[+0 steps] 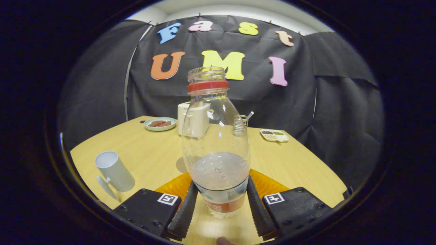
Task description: Take the bottle from table, then pour the juice into the cup, finally place the bottle on the coaster
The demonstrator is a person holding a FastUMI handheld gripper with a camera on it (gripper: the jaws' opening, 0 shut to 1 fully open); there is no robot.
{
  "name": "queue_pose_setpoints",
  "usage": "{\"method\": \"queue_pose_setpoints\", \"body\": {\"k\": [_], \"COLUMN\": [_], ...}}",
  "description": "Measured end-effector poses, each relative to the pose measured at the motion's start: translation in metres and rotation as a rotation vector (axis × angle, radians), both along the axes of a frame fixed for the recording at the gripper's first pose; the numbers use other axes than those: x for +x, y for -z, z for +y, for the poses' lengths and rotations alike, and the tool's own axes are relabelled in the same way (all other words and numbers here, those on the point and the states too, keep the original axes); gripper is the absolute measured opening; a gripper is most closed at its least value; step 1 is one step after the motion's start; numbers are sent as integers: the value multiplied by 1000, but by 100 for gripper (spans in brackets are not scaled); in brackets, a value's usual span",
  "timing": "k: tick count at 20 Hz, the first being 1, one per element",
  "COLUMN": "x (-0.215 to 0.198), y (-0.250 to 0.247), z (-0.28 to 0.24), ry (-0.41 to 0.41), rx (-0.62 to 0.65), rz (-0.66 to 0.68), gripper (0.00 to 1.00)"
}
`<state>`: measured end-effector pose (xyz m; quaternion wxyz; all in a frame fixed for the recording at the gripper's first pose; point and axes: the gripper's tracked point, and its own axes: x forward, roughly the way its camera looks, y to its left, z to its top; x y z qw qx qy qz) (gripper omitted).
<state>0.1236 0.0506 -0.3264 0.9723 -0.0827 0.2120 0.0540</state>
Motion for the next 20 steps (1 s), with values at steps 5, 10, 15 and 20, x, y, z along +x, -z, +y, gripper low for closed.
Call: {"method": "queue_pose_setpoints", "body": {"k": [5,10,15,20], "x": [12,22,23,26], "y": [-8,-14,-7,-14], "z": [19,42,50,56], "ry": [-60,-124,-154,-191], "rx": [-177,-391,-551,-785], "rz": [-23,-82,-96,-163], "gripper": [76,76,76,76]}}
